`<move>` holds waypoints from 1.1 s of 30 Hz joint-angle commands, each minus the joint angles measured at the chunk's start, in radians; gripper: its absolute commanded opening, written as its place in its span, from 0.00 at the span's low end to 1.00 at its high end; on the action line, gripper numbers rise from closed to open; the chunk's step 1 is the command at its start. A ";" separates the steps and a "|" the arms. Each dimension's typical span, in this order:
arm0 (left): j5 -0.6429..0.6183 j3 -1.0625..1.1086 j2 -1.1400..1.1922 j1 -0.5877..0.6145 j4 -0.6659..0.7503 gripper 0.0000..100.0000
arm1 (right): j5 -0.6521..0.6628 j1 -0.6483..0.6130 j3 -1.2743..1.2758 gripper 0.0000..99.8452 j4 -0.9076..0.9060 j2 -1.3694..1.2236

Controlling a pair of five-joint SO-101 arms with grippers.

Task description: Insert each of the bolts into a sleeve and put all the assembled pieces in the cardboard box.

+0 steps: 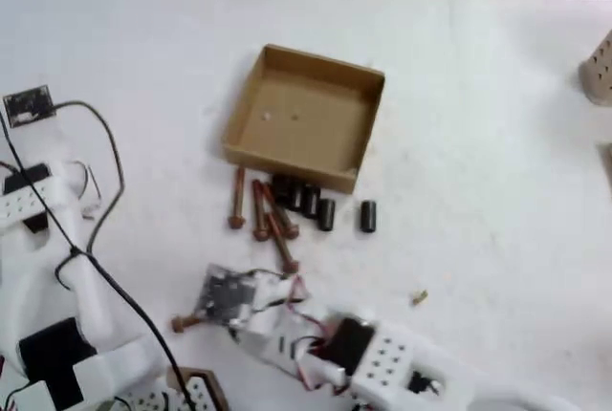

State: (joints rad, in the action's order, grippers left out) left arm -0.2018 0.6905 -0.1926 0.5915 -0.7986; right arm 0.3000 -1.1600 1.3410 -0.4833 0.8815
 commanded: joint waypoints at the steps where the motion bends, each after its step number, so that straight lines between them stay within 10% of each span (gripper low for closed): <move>1: -0.009 0.006 -0.005 0.018 0.063 0.02 | 0.009 -0.065 -0.114 0.12 0.197 -0.302; 17: -0.008 0.006 -0.005 0.018 0.063 0.02 | 0.012 -0.079 -0.480 0.20 0.016 -0.762; 27: -0.006 0.008 -0.004 0.018 0.058 0.02 | -0.002 0.044 -0.666 0.02 -0.124 -0.901; 33: -0.006 0.008 -0.004 0.018 0.058 0.02 | -0.304 0.229 -0.758 0.02 -0.160 -0.866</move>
State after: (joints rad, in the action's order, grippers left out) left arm -0.2033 0.7058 -0.1926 0.6007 -0.7572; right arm 0.1450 -1.0157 0.6552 -0.6383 -0.0207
